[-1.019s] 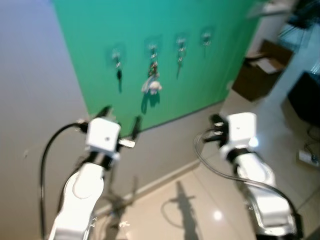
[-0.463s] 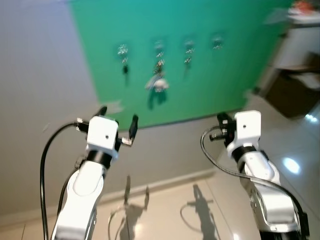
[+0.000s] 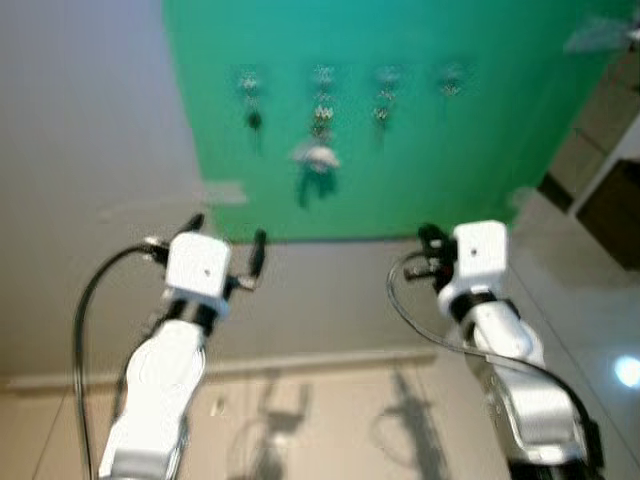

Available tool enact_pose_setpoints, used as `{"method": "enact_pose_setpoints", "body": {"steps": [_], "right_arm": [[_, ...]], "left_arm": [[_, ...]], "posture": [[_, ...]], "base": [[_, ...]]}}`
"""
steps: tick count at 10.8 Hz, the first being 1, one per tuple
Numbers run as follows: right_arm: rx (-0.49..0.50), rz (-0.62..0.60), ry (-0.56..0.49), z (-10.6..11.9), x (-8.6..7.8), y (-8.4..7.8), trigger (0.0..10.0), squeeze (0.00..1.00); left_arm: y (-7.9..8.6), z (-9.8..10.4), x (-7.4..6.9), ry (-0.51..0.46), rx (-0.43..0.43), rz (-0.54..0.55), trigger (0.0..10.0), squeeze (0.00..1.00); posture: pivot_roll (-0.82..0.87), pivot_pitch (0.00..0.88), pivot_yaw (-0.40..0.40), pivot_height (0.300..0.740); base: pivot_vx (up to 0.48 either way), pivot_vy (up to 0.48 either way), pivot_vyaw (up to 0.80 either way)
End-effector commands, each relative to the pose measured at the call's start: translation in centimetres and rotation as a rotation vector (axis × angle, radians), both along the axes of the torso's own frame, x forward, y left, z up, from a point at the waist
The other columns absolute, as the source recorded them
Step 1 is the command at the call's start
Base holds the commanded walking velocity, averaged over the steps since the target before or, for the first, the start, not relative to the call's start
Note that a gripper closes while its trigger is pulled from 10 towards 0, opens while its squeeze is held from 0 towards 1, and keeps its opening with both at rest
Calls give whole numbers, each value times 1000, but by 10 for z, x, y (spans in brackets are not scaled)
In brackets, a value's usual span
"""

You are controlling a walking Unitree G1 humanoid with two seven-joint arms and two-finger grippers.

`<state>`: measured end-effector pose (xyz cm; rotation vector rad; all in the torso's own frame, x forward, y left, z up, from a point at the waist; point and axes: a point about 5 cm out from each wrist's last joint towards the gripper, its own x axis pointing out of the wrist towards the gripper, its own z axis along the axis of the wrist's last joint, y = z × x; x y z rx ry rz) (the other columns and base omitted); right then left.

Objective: Hang keys on a hook

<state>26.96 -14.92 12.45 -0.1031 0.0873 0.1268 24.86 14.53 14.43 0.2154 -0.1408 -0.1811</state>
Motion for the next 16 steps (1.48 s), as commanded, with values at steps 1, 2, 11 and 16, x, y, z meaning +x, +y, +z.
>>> {"method": "enact_pose_setpoints", "body": {"steps": [1, 2, 11, 16], "right_arm": [[-46, -37, 38, -8, 0, -3, 10000, 0], [-92, -62, 60, -13, -1, -5, 10000, 0], [32, -169, 156, -37, -17, -19, 10000, 0], [40, -316, 178, -42, -25, -38, 10000, 0]], "left_arm": [[7, 3, 4, -3, 6, 24, 10000, 0], [7, 3, 5, -6, 10, 24, 10000, 0], [9, -9, 15, 39, 56, 17, 10000, 0], [7, -25, 12, 64, 49, 14, 10000, 0]], "posture": [[26, 0, 3, 740], [23, 0, 5, 740], [-22, 0, 21, 740], [-47, 0, 19, 740]], "base": [[0, 0, 0], [0, 0, 0], [0, 0, -154], [0, 0, -800]]}}
